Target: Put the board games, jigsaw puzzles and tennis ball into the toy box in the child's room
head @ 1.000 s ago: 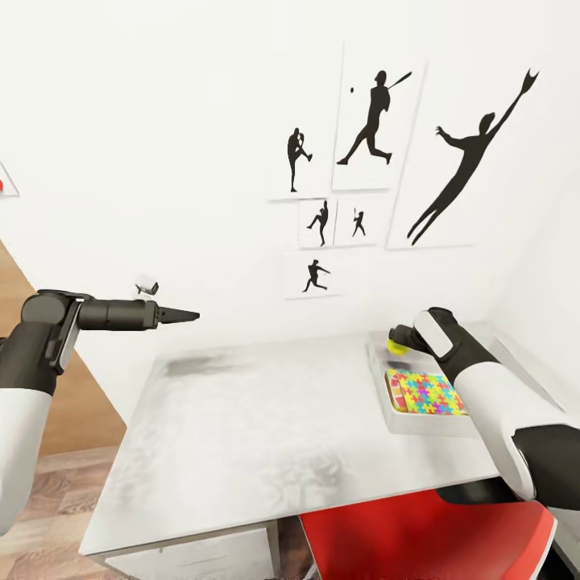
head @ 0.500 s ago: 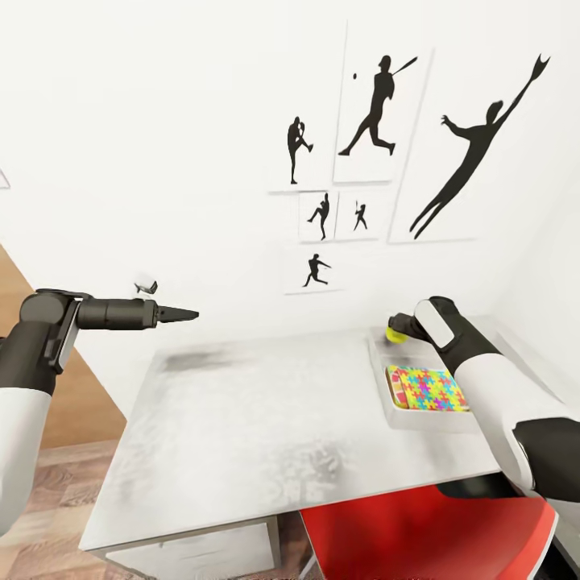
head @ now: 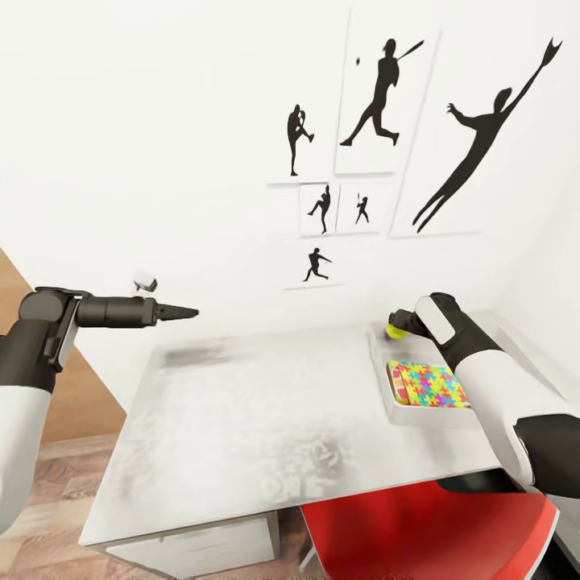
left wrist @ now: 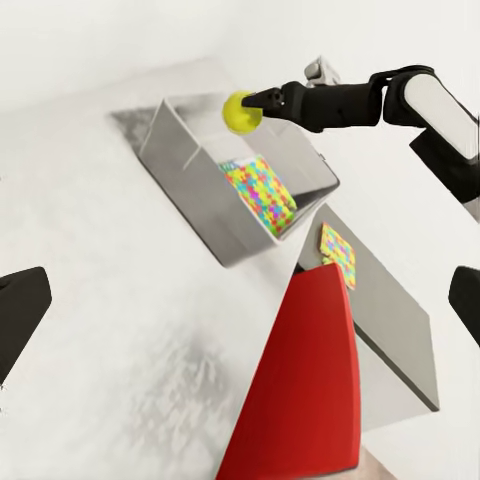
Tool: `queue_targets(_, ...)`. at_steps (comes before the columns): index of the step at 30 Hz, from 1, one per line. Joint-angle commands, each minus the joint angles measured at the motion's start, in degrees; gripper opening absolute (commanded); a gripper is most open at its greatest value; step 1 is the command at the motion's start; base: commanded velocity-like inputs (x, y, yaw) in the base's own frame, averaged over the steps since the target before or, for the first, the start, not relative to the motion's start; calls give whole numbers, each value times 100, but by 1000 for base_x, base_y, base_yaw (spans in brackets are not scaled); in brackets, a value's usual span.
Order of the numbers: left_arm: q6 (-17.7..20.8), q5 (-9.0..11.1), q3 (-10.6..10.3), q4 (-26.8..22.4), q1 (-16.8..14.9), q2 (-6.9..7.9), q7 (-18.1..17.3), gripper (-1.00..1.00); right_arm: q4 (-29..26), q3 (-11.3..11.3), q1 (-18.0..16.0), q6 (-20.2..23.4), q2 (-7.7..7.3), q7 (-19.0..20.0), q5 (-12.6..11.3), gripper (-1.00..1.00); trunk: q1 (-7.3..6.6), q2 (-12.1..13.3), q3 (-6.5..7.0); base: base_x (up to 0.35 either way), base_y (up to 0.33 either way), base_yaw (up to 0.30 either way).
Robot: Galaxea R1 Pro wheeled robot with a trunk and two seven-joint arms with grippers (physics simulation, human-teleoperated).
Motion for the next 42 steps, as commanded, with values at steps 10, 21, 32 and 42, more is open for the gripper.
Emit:
queue_targets(10, 59, -41, 5, -4, -174, -1, -44, 100, 9, 45, -6, -29, -11, -49, -77, -100, 3, -12, -105, 0, 0, 0)
queue_targets(21, 59, -43, -3, -4, -327, -1, -44, 100, 28, 53, -1, -143, -23, -45, -77, -100, 3, -12, -208, 0, 0, 0)
queue_targets(32, 59, -43, -7, -4, -328, -3, -44, 100, 28, 46, -1, -155, -26, -49, -77, -100, 3, -12, -310, 0, 0, 0)
queue_targets(42, 59, -41, -4, -4, -328, -4, -44, 100, 11, 45, -2, -163, -44, -49, -77, -100, 3, -12, -403, 0, 0, 0)
